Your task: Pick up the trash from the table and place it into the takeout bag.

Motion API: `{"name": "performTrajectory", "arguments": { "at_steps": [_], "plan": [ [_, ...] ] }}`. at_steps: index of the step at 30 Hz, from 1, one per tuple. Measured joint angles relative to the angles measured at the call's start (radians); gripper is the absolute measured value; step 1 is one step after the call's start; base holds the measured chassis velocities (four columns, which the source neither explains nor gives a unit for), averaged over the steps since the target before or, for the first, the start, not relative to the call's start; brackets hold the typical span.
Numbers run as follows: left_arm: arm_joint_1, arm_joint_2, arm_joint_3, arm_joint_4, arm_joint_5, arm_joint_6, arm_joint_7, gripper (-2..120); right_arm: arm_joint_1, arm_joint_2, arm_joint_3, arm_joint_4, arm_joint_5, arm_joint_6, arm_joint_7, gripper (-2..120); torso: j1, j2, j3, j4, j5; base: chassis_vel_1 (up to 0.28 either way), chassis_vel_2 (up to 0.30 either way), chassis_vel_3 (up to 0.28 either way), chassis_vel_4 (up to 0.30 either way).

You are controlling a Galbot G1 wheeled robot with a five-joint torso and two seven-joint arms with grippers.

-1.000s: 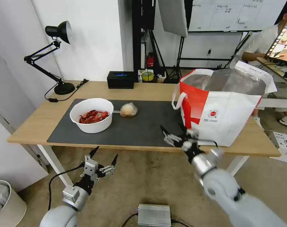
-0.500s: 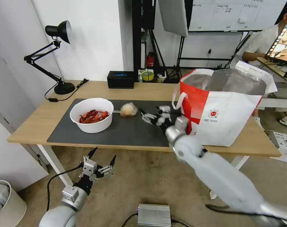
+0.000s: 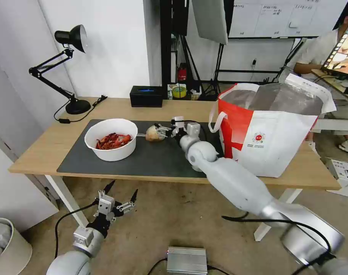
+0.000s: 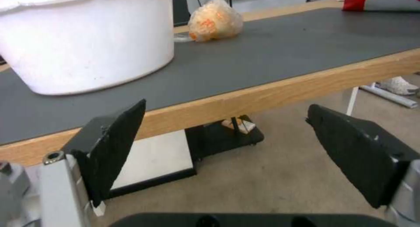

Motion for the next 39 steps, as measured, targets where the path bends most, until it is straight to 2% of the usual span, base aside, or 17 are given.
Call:
{"name": "performTrajectory", "arguments": {
  "at_steps": [2,14,34,35,36,39],
  "plan": [
    [0.002,0.000,-0.001,0.002,0.000,-0.004,0.000,100,0.017,0.026,-0.003,-0.045,-0.017,0.000,-0.015,100,0.000,0.000,0.000,-0.0001,0.0000,0.000,0.000,0.000,0.000],
    [0.004,-0.001,0.003,0.001,0.010,-0.005,0.003,100,0.047,0.072,-0.032,-0.145,-0.044,-0.034,-0.095,100,0.000,0.000,0.000,-0.0002,0.0002,0.000,0.000,0.000,0.000],
    [0.031,-0.018,-0.005,-0.011,0.023,-0.012,0.016,100,0.060,0.137,-0.027,-0.298,-0.104,-0.004,-0.153,99,0.000,0.000,0.000,-0.0002,0.0002,0.000,0.000,0.000,0.000],
    [0.035,-0.021,-0.007,-0.011,0.027,-0.015,0.017,100,0.060,0.138,-0.026,-0.302,-0.105,-0.003,-0.157,92,0.000,0.000,0.000,-0.0003,0.0002,0.000,0.000,0.000,0.000],
    [0.035,-0.021,-0.007,-0.011,0.027,-0.015,0.017,100,0.060,0.138,-0.026,-0.302,-0.105,-0.003,-0.157,92,0.000,0.000,0.000,-0.0003,0.0002,0.000,0.000,0.000,0.000],
    [0.041,-0.026,-0.008,-0.011,0.031,-0.023,0.017,100,0.061,0.139,-0.025,-0.302,-0.104,-0.003,-0.158,77,0.000,0.000,0.000,-0.0002,0.0003,0.000,0.000,0.000,0.000]
  ]
}}
